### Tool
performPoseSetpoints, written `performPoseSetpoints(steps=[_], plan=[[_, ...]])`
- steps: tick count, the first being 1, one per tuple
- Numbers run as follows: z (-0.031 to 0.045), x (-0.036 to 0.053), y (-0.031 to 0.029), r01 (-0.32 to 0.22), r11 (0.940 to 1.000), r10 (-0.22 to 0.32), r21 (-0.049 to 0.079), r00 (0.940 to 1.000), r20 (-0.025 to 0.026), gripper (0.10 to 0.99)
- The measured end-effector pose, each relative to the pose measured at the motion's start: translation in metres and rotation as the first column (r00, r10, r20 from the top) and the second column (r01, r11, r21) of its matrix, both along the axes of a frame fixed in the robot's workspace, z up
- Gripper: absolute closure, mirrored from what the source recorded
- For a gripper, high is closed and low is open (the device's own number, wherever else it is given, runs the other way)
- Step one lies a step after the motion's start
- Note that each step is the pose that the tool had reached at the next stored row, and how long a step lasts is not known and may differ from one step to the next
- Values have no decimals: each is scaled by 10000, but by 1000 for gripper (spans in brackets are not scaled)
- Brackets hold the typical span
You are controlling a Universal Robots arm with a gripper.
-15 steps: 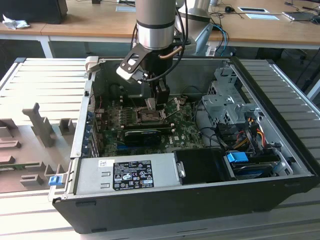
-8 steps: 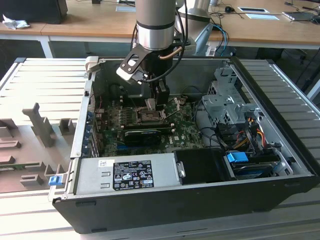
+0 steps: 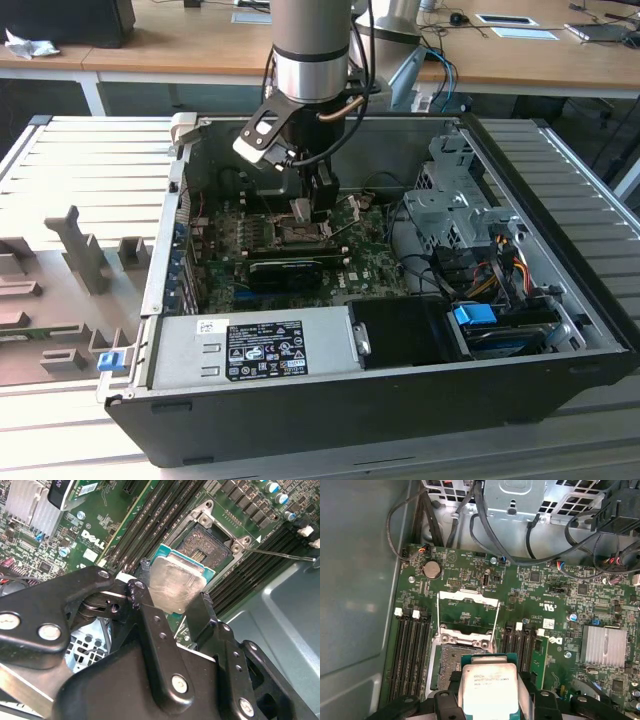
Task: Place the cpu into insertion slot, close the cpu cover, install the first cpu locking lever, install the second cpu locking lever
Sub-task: 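Place the cpu into insertion slot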
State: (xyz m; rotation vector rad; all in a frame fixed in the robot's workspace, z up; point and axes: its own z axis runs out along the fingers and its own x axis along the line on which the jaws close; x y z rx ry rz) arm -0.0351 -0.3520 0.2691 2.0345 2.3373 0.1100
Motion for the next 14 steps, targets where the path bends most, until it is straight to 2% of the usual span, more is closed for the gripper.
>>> performPoseSetpoints(steps=[10, 14], plan=[[-38, 0, 3, 201, 9998, -201, 1, 9998, 0, 557], [-64, 0, 11, 681, 9977, -681, 0, 9977, 1, 557]])
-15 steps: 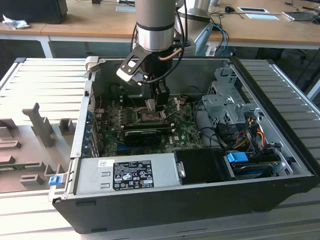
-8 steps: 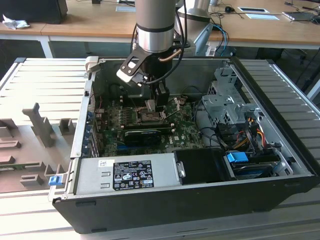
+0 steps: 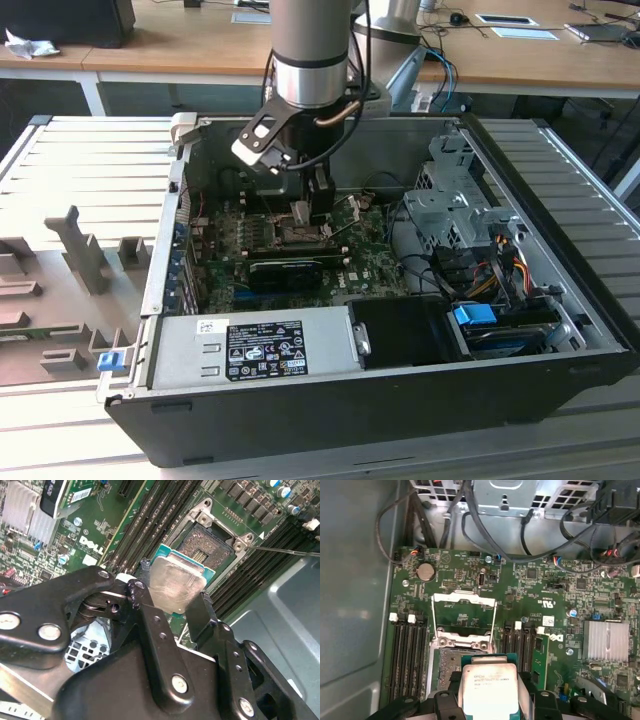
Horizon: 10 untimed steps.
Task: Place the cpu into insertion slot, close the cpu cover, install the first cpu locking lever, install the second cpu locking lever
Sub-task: 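Place the cpu into insertion slot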
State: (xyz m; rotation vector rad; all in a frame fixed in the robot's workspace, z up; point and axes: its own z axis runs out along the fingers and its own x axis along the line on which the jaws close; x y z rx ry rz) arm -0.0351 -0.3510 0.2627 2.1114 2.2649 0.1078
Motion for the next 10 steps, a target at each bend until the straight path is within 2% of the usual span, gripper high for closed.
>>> performPoseSetpoints(steps=[10], plan=[[-58, 0, 37, 857, 9963, -857, -2, 9963, 0, 557]])
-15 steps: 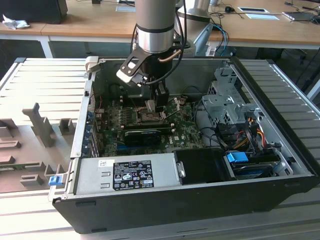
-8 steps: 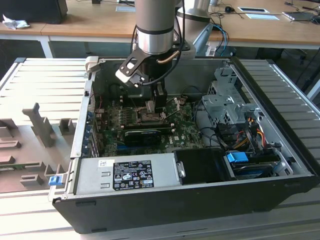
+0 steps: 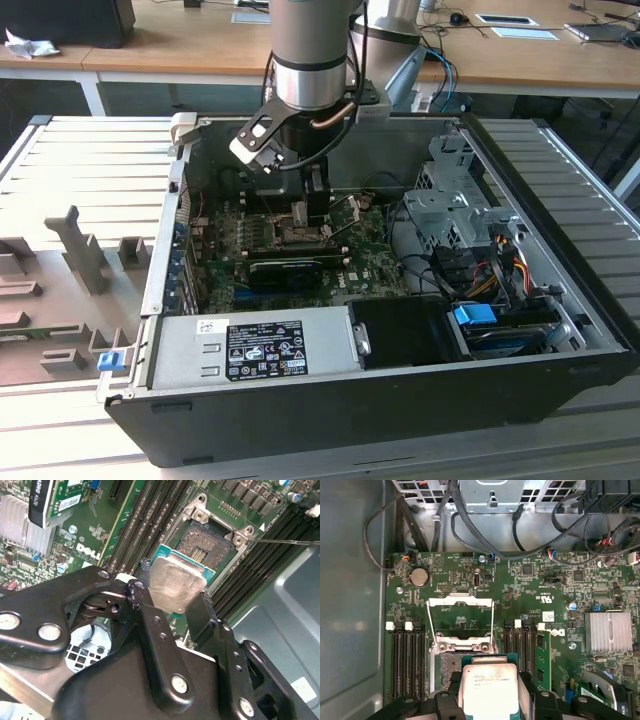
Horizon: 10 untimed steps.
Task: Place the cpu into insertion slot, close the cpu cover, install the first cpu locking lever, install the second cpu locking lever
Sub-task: 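Place the cpu into insertion slot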
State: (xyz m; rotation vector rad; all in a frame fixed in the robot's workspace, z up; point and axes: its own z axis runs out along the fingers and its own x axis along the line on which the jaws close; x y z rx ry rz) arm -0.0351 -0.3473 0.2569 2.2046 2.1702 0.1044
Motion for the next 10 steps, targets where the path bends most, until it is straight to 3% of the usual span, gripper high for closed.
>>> performPoseSetpoints(steps=[10], plan=[[-153, -3, 15, 123, 9999, -123, -3, 9999, 0, 557]])
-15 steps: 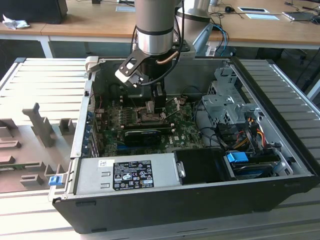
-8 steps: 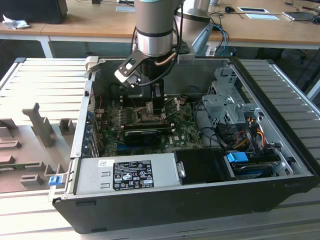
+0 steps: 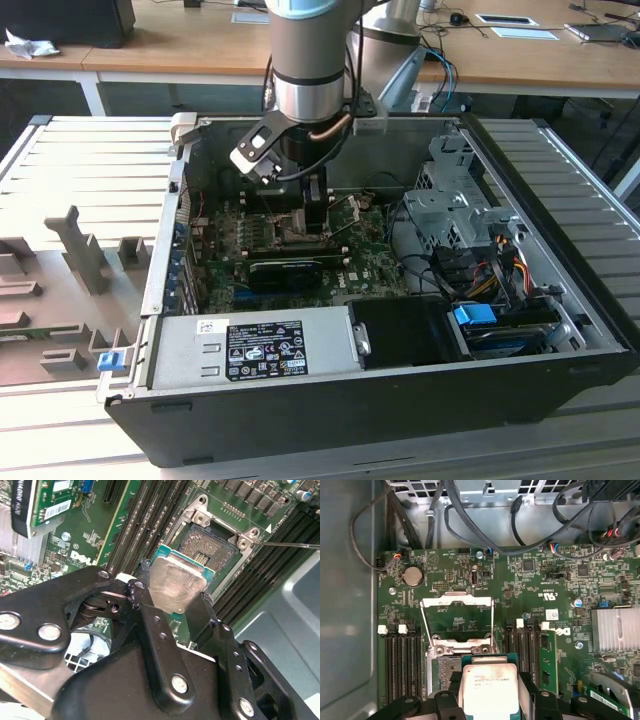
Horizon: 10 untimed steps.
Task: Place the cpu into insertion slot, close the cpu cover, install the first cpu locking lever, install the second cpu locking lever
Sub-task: 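Place the cpu into insertion slot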
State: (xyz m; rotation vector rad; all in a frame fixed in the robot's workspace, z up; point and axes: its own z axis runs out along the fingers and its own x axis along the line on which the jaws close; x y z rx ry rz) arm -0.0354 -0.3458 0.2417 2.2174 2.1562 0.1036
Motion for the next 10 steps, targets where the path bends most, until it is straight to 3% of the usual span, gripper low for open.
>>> performPoseSetpoints(steps=[4, 10], plan=[[-22, -3, 59, -256, 9997, 256, 1, 9997, 1, 557], [-41, -5, 70, -270, 9996, 270, 1, 9996, 0, 557]])
